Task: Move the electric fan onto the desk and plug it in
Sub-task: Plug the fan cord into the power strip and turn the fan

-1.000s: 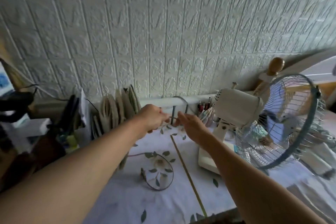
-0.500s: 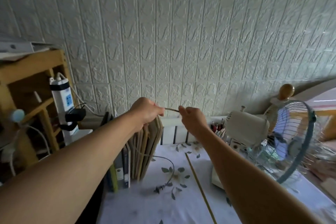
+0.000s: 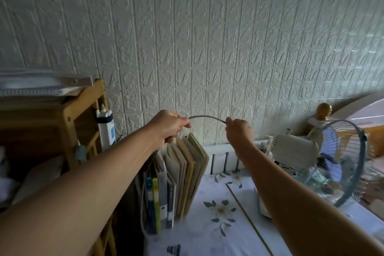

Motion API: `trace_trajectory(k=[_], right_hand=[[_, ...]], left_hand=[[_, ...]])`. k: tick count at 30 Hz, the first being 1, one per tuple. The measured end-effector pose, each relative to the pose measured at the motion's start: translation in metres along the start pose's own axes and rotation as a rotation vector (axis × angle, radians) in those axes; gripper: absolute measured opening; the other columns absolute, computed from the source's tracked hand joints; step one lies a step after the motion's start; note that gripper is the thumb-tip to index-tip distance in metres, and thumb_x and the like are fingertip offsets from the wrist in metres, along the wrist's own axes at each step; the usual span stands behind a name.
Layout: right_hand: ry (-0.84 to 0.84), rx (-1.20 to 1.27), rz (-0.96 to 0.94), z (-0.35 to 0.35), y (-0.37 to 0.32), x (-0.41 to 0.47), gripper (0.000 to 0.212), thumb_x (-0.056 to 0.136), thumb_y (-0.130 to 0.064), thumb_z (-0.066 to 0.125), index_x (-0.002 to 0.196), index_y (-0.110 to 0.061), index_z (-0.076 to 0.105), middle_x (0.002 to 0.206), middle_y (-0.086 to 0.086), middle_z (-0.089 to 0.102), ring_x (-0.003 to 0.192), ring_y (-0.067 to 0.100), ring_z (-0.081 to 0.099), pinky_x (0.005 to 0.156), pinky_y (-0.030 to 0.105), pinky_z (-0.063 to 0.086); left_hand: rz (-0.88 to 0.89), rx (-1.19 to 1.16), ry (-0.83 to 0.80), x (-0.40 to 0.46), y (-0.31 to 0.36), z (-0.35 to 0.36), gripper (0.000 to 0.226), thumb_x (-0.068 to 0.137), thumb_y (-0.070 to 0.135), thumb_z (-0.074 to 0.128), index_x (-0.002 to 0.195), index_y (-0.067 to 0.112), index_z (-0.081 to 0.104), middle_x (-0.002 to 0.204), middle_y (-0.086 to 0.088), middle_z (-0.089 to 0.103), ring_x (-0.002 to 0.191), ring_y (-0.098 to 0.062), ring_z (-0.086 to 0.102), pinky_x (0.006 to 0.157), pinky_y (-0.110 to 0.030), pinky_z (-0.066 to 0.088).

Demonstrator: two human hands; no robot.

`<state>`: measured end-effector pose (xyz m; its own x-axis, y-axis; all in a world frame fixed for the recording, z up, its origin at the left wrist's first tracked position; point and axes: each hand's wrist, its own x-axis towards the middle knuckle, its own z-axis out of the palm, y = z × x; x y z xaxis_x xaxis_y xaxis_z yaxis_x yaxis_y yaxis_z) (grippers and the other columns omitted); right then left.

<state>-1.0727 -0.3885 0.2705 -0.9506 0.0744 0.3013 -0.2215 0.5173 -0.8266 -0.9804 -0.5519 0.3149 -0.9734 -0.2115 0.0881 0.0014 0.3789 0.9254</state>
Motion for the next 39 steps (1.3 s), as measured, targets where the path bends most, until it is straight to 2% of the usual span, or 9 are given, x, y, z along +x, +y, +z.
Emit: trace_trajectory(k=[4,9,12,16,20,27,30,34,39], right_hand=[[-0.197,0.130,-0.121,0.026,-0.043,-0.026,0.050,0.091,-0.037,0.045,0.046,-0.017,0.055,0.051,0.001,0.057,0.042,0.007,0.046,0.050,0.024,0.033],[0.152,0.329,0.017,0.017,-0.048,-0.023,0.042,0.092,-0.027,0.045,0.053,-0.013,0.046,0.069,0.018,0.054,0.067,0.025,0.048,0.066,0.035,0.035],[0.148,0.444,0.082,0.005,-0.045,-0.026,0.042,0.090,-0.018,0.049,0.048,-0.013,0.044,0.053,0.010,0.047,0.052,0.022,0.047,0.059,0.032,0.036],[-0.262,0.468,0.259,-0.004,-0.040,-0.034,0.037,0.091,-0.018,0.046,0.054,-0.013,0.047,0.053,0.005,0.054,0.046,0.017,0.058,0.058,0.029,0.049],[-0.720,0.393,0.358,-0.013,-0.026,-0.031,0.028,0.092,-0.014,0.046,0.069,-0.005,0.059,0.067,0.011,0.064,0.071,0.027,0.064,0.074,0.041,0.055],[-0.665,0.352,0.090,0.009,-0.028,-0.017,0.038,0.086,-0.002,0.060,0.121,-0.016,0.052,0.081,0.009,0.062,0.069,0.019,0.057,0.065,0.029,0.049],[-0.666,0.251,-0.060,0.034,-0.036,-0.013,0.036,0.083,-0.008,0.067,0.115,-0.022,0.056,0.076,0.008,0.058,0.067,0.016,0.052,0.055,0.021,0.043],[-0.536,0.071,-0.096,0.058,-0.015,0.000,0.012,0.081,-0.011,0.065,0.071,-0.007,0.068,0.055,0.000,0.049,0.050,0.009,0.042,0.046,0.019,0.034],[-0.434,-0.046,-0.007,0.057,0.031,0.018,0.020,0.080,-0.015,0.064,0.077,0.004,0.071,0.064,0.012,0.058,0.057,0.017,0.050,0.056,0.028,0.040]], left_hand=[[0.022,-0.032,-0.031,-0.003,0.000,-0.009,0.017,0.087,0.009,0.058,0.070,0.009,0.062,0.055,-0.001,0.039,0.045,-0.012,0.032,0.040,-0.020,0.024],[0.040,0.101,-0.181,-0.009,-0.010,-0.032,0.021,0.086,0.007,0.058,0.070,0.013,0.069,0.063,-0.001,0.056,0.055,-0.010,0.049,0.049,-0.019,0.041],[0.145,0.451,-0.148,-0.008,-0.015,-0.040,0.023,0.087,0.025,0.061,0.068,0.019,0.071,0.074,-0.002,0.065,0.066,-0.010,0.054,0.060,-0.025,0.037],[0.118,0.369,-0.084,-0.007,-0.014,-0.041,0.030,0.094,0.027,0.049,0.069,0.016,0.063,0.066,-0.001,0.057,0.048,-0.014,0.059,0.045,-0.020,0.038],[0.027,0.088,-0.060,-0.007,0.003,-0.041,0.018,0.086,0.002,0.052,0.071,0.009,0.059,0.087,-0.012,0.067,0.073,-0.021,0.071,0.056,-0.024,0.055],[0.099,-0.139,-0.051,-0.006,0.029,-0.041,0.025,0.079,-0.010,0.044,0.069,0.007,0.060,0.068,-0.010,0.067,0.060,-0.018,0.067,0.056,-0.024,0.054],[0.144,-0.099,0.015,-0.004,0.034,-0.033,0.031,0.075,-0.017,0.039,0.070,0.012,0.050,0.063,-0.006,0.056,0.048,-0.012,0.058,0.046,-0.021,0.049],[0.146,-0.097,0.164,0.003,0.028,-0.039,0.030,0.072,-0.014,0.037,0.067,0.014,0.045,0.062,-0.006,0.050,0.048,-0.016,0.051,0.046,-0.023,0.040],[0.019,-0.126,0.444,0.018,0.003,-0.066,0.032,0.076,-0.012,0.034,0.068,0.016,0.044,0.072,-0.006,0.059,0.047,-0.017,0.046,0.047,-0.025,0.037]])
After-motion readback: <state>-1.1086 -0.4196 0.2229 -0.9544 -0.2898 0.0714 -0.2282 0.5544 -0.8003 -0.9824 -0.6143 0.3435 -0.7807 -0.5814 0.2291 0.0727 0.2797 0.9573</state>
